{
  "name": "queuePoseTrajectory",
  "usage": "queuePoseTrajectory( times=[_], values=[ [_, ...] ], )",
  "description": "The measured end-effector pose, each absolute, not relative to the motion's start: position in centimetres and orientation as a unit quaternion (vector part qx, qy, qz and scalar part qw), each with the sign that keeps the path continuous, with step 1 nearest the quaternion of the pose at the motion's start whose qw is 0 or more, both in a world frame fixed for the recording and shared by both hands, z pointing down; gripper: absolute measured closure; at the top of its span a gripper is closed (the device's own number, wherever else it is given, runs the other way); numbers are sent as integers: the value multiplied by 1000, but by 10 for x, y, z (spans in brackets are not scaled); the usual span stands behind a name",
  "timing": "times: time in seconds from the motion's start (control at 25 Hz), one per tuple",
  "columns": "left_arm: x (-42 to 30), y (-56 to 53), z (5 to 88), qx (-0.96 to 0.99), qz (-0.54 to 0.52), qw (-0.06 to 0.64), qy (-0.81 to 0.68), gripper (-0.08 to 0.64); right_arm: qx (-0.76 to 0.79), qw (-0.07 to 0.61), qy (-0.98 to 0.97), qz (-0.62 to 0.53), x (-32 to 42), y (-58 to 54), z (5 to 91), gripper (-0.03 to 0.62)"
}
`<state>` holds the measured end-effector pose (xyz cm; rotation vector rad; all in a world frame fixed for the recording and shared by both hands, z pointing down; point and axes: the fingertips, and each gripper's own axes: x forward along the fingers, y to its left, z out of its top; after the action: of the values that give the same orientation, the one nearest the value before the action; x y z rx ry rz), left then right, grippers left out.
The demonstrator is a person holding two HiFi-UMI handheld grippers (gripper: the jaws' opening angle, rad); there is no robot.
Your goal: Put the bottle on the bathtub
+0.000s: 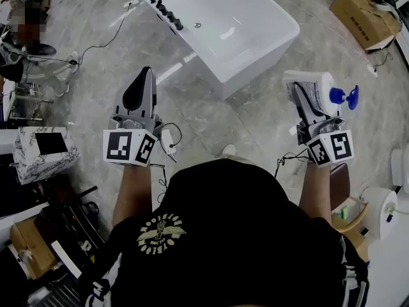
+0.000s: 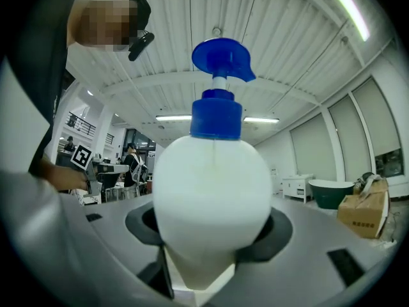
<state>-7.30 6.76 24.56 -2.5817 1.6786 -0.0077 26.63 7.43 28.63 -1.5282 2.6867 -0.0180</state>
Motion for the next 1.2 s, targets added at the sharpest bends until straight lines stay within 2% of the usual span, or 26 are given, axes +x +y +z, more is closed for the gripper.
queuePoseTrajectory(
  times=[1.2],
  values=[
    [-72,3,271,-860,-10,9,510,551,-526,-3,851,-10,262,45,298,330]
  ],
)
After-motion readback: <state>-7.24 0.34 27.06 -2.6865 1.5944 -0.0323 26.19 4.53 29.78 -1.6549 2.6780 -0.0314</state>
